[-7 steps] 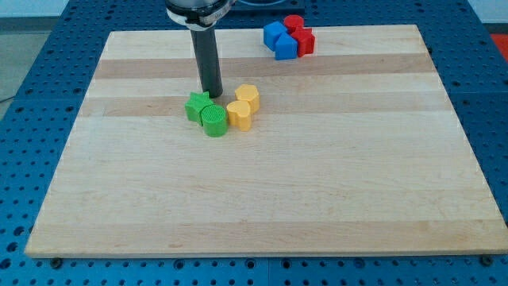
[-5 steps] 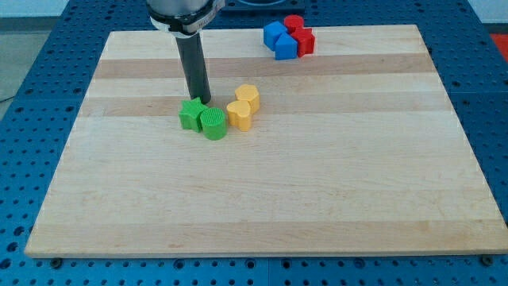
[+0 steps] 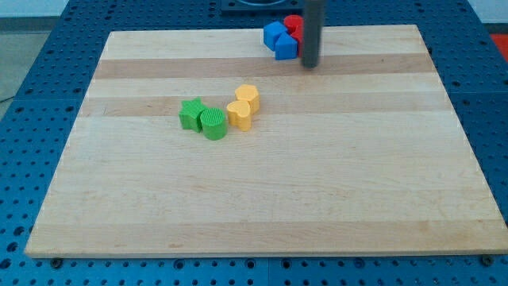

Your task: Slide the red star along with the blue triangle a bit left

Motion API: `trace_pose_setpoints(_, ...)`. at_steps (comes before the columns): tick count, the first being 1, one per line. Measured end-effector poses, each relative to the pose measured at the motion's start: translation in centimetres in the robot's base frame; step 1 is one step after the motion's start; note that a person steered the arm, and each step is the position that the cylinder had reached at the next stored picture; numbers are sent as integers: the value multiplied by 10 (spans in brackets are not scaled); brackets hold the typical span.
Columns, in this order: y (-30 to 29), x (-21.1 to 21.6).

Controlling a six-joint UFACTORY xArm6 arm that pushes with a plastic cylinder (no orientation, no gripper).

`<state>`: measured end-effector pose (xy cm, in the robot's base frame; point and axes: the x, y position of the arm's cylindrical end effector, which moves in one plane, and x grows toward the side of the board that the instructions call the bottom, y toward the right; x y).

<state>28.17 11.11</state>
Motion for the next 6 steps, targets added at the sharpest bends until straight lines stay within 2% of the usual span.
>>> trace_pose_setpoints(1,71,-10)
trace_pose_setpoints(2,99,-46)
trace_pose_setpoints(3,105,-59)
trace_pose_setpoints(6,33,-53)
